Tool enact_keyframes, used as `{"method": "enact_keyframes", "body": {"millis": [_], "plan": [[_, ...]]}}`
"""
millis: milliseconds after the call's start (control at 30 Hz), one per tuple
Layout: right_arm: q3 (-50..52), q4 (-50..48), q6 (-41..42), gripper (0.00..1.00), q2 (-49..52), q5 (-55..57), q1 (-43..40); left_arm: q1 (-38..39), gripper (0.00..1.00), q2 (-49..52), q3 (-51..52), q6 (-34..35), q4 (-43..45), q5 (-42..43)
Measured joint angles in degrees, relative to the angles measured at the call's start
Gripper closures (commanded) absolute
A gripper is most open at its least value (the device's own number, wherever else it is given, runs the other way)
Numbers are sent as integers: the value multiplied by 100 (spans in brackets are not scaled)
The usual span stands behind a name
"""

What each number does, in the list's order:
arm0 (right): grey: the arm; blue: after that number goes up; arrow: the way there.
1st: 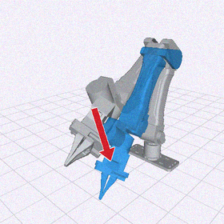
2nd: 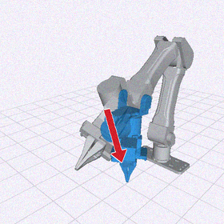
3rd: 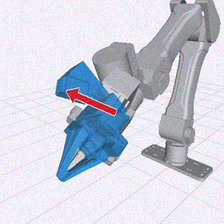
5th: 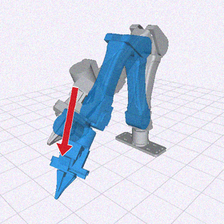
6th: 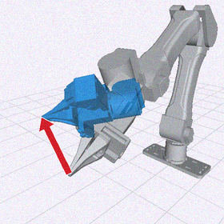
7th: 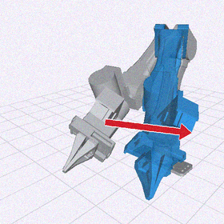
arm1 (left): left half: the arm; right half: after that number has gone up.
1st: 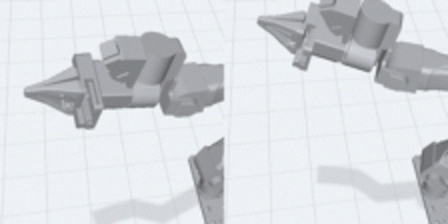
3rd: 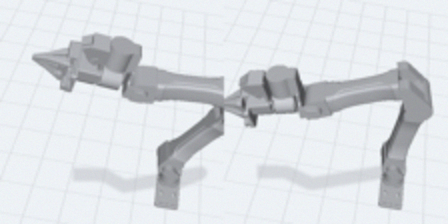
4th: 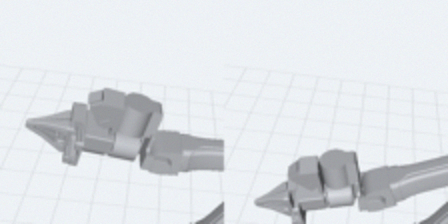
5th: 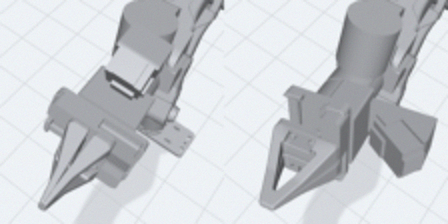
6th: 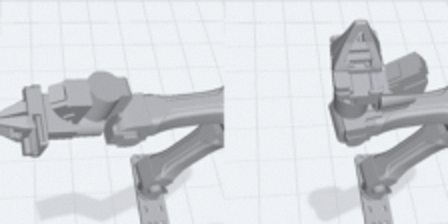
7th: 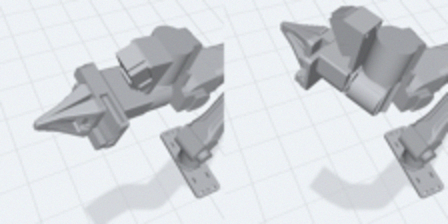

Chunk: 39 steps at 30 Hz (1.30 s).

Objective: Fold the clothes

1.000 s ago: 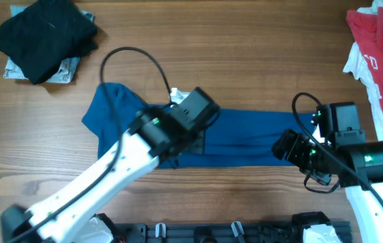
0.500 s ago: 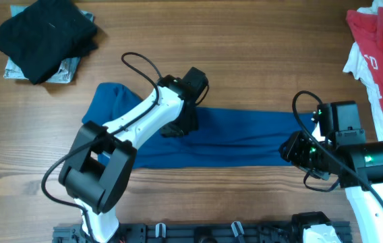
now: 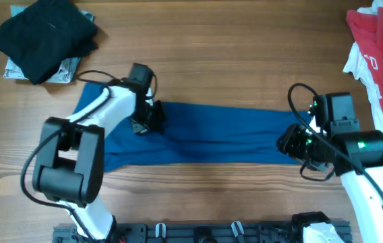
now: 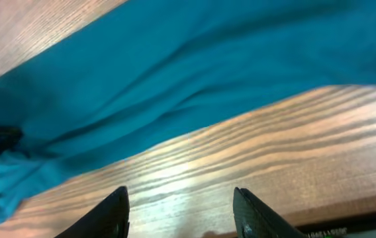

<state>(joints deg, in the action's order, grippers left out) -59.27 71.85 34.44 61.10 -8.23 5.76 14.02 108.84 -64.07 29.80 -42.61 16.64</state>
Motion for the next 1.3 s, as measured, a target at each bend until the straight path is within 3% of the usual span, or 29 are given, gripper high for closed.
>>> {"method": "enact_keyframes", "body": {"millis": [100,167,233,400,433,467,500,567,667,767,900,1000,1300], "plan": [[0,-299,-155,39,457,0,0,-546,96,-35,0,-22,-7,-264],[0,-629,-247,20,761,22,0,-796,96,-44,-2,-39,-50,-396],[0,-1005,-435,11,1178,57,0,-1139,96,-48,-17,-42,-190,-540],[0,-1683,-754,11,1884,229,-125,-1790,96,-155,-9,-24,-424,-1233],[0,-1864,-868,11,1961,282,-256,-1928,86,-203,28,-28,-472,-1460],[0,-1943,-966,11,1965,315,-382,-1978,66,-238,50,-39,-496,-1587],[0,-2013,-1062,11,1965,334,-490,-1996,26,-313,116,-52,-557,-1794],[0,-2037,-1311,11,1965,315,-756,-2037,9,-492,267,-90,-715,-2033],[0,-2033,-1803,11,2048,-55,-833,-2057,7,-931,350,-227,-890,-1934],[0,-2175,-2173,17,2457,-343,-833,-2057,11,-1394,350,-448,-951,-1567],[0,-2490,-2710,16,3333,-1252,-973,-2057,0,-2175,356,-894,-1012,-907],[0,-2540,-3056,16,3670,-1873,-1445,-2057,0,-2763,356,-1005,-1235,-682],[1001,-3397,-3449,10,3954,-3410,-1873,-2057,0,-2828,361,-1025,-1530,-17]]}}
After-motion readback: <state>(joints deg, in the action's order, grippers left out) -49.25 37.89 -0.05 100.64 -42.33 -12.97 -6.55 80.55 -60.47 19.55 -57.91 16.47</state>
